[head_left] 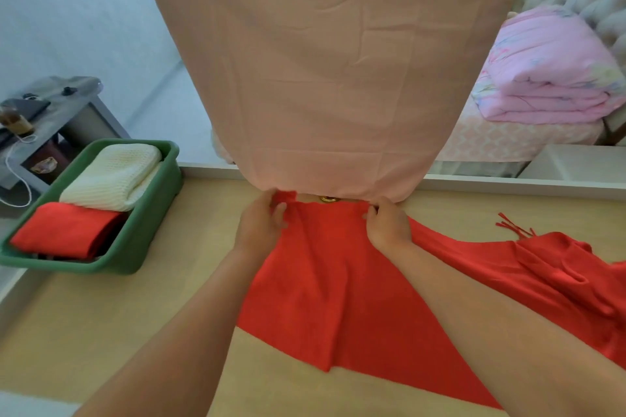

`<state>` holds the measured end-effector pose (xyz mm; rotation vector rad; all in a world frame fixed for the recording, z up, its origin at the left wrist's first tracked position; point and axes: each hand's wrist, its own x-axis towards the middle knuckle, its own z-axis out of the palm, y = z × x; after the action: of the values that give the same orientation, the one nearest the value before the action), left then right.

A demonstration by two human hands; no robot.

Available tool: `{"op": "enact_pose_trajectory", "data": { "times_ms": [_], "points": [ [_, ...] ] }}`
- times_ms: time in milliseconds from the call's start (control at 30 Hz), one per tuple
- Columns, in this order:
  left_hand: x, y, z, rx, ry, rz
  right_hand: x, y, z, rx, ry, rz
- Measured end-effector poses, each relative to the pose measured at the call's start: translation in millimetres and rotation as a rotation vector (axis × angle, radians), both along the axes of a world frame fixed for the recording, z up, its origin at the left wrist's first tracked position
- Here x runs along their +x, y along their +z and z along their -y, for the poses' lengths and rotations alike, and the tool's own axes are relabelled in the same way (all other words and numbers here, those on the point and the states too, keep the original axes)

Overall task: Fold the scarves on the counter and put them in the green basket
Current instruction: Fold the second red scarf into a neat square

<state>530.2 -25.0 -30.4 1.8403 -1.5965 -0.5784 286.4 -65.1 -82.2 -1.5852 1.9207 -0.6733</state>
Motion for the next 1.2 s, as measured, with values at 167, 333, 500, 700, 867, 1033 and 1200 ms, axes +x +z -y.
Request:
{"op": "enact_pose_trajectory", "data": {
  "times_ms": [167,333,500,700,867,1033,1200],
  "points": [
    [6,-40,6,0.123,-0.174,0.059,9,-17,-7,0.173,0.116,-0.034],
    [41,-101,-6,0.504,-0.426,0.41,43,-46,-41,0.254,0.448,-0.309],
    [64,-116,-25,0.729,-0.411,0.582,84,-65,-66,0.382,0.593,-0.354],
    [100,-115,-26,0.645,-0.214,0.525,117,-67,-71,0.265,0.457,-0.573],
    [116,-120,-27,0.557,0.13,0.469,139,-69,-71,0.092,0.42,-0.519],
    [122,-125,-24,0.656,0.085,0.508,169,-77,-77,0.26,0.448,-0.215],
    [110,-117,-10,0.349,-0.126,-0.013,182,-68,-67,0.383,0.136,0.258]
  ]
}}
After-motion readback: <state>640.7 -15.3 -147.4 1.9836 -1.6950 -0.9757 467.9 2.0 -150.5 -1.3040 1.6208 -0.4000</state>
